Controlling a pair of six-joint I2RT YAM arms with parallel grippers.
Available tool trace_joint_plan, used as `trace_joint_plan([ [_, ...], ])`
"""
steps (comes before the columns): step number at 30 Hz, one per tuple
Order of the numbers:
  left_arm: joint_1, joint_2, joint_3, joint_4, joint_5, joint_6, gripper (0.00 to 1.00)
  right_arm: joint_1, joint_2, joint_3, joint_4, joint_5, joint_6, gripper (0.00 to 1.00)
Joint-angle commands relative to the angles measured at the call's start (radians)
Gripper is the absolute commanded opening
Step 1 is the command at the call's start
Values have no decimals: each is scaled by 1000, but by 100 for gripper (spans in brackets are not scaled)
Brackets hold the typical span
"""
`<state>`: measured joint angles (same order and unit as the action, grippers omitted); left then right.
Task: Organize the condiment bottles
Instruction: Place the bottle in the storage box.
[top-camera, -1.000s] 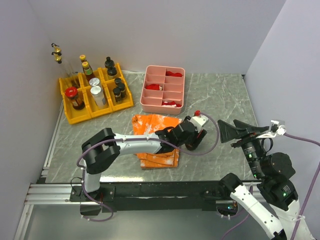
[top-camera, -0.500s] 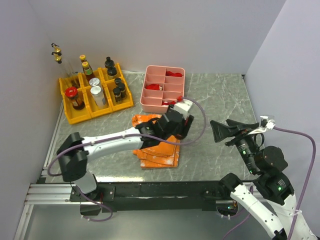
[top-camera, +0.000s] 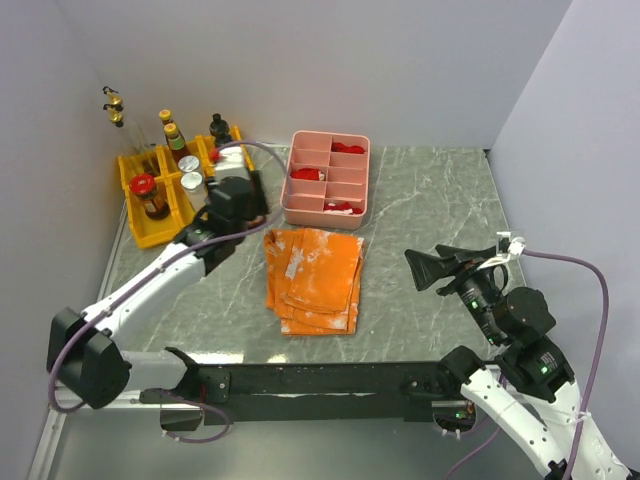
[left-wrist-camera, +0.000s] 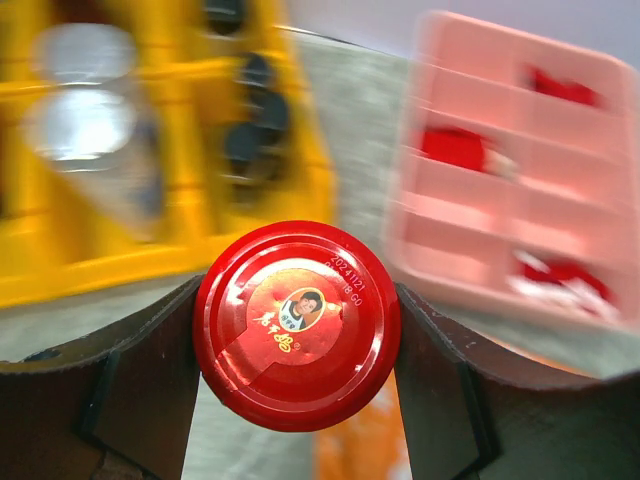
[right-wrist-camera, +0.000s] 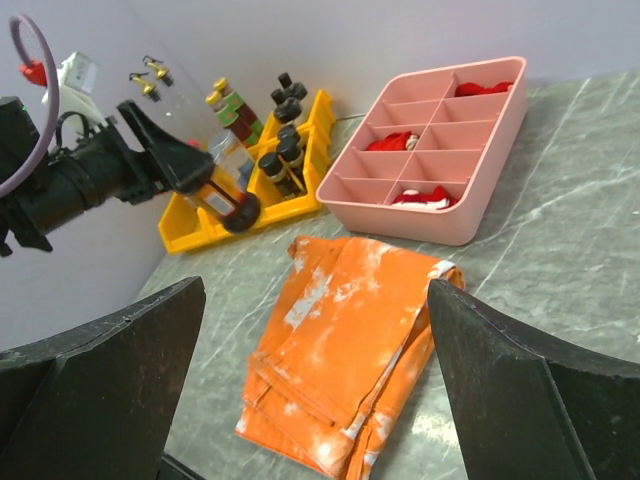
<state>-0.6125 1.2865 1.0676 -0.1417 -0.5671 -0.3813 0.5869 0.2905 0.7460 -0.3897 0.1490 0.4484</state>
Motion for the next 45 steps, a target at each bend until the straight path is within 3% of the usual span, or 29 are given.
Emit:
trace_joint_plan([
  [1,178,-133,-31,192,-103,16,1,7,9,-14,72,-49,6,100],
  [9,583,-196,-136,312,1,-63,1,5,27,-25,106,-118,3,100],
  [12,675,-161,-153,361,26,-62,1,7,41,-31,118,-135,1,100],
  [17,714,-67,-130,369,-17,-57,1,7,52,-51,149,-146,4,100],
  [21,737,-36,-176,520,6,-18,1,8,64,-47,150,-146,-11,100],
  [26,787,46,-164,559,41,-25,1,7,70,-63,176,-146,-19,100],
  [37,787,189,-178,717,81,39,2,7,95,-73,218,-189,-31,100],
  [40,789,250,-137,676,82,30,14,7,105,-74,232,-184,-36,100],
  [42,789,280,-133,680,84,27,29,7,116,-73,232,-181,-39,100],
  [43,789,296,-135,691,90,27,41,7,124,-74,230,-180,-43,100],
  [45,787,313,-127,683,93,21,51,7,130,-76,233,-177,-43,100],
])
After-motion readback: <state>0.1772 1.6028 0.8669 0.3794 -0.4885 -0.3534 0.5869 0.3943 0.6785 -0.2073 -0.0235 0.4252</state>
